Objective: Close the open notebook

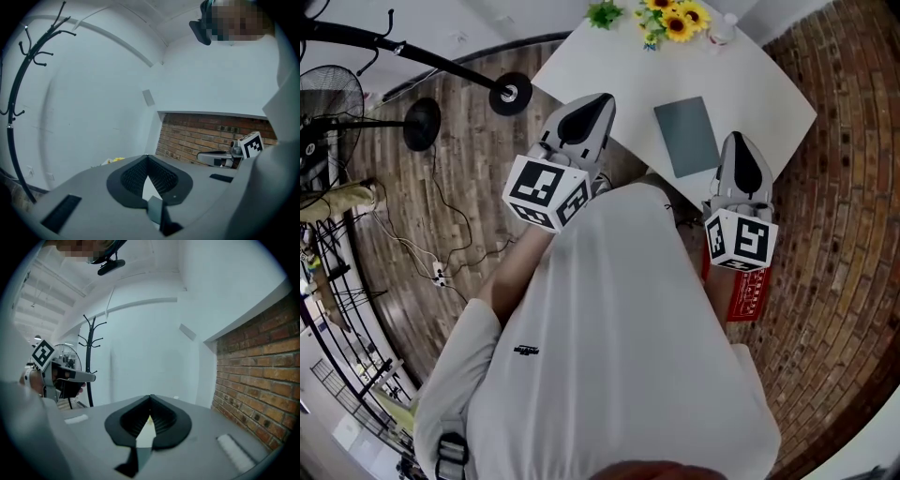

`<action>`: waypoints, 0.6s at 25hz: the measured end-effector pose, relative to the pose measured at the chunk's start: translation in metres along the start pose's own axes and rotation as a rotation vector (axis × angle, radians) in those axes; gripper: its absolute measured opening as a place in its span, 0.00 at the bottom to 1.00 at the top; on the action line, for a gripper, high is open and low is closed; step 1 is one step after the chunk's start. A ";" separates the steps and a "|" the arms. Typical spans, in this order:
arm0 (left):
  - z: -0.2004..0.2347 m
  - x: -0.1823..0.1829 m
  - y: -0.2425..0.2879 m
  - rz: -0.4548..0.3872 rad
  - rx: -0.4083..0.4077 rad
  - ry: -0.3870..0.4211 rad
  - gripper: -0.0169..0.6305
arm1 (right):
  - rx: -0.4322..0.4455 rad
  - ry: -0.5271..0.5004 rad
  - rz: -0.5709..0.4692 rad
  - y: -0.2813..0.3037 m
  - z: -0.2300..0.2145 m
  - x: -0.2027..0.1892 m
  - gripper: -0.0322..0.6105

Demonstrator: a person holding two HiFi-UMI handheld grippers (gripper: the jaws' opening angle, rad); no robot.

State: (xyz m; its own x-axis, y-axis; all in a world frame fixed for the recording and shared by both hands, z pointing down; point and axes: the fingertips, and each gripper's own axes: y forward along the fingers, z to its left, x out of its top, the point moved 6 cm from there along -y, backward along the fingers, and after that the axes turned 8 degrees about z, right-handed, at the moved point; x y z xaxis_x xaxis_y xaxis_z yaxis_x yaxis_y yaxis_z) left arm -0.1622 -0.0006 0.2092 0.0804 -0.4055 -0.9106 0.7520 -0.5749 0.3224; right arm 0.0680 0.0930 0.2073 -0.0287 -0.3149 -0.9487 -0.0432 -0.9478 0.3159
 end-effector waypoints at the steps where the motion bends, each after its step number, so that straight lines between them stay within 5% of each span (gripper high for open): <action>1: 0.001 0.000 0.000 0.001 0.000 -0.001 0.04 | 0.004 -0.004 0.007 0.002 0.002 0.000 0.07; 15: 0.002 -0.006 -0.001 0.012 -0.002 -0.012 0.04 | 0.032 -0.009 -0.014 0.009 0.013 0.008 0.07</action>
State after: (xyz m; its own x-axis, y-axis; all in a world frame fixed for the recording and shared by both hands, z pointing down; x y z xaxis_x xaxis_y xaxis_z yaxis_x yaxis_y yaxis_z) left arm -0.1646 0.0008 0.2145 0.0816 -0.4210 -0.9034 0.7526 -0.5683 0.3328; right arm 0.0539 0.0822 0.2026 -0.0371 -0.3005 -0.9531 -0.0753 -0.9502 0.3025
